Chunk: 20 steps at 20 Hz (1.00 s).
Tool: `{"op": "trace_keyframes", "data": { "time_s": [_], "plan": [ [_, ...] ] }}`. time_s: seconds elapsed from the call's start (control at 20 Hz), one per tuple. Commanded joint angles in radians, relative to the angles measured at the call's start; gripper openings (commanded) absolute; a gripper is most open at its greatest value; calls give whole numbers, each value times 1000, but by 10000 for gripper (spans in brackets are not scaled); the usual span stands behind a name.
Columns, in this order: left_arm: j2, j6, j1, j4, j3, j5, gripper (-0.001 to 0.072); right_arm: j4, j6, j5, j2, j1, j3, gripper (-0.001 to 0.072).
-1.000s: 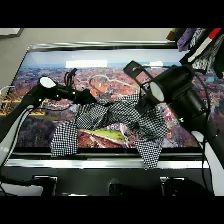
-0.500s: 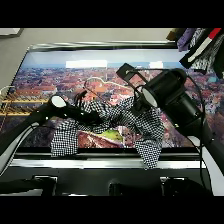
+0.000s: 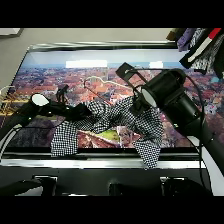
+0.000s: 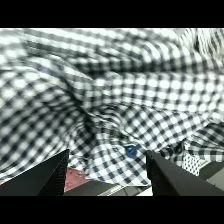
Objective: Fold the clothes and pants, and hang the long-sleeved shirts on hangers.
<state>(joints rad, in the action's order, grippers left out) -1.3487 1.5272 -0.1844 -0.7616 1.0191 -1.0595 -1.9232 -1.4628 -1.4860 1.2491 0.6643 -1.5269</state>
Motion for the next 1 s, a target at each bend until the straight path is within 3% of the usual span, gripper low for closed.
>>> {"op": "trace_keyframes", "data": {
  "time_s": [0.0,0.3,0.7,0.95],
  "plan": [
    [0,30,3,-25,-2,22,557,0,-1,0,0,1,0,41],
    [-61,79,-143,20,-1,80,556,1,-2,0,0,1,0,41],
    [-120,115,-157,17,-1,175,532,0,-1,-3,0,1,0,41],
    [-132,93,-163,18,-1,126,93,0,-1,-4,0,1,0,41]
  ]
}}
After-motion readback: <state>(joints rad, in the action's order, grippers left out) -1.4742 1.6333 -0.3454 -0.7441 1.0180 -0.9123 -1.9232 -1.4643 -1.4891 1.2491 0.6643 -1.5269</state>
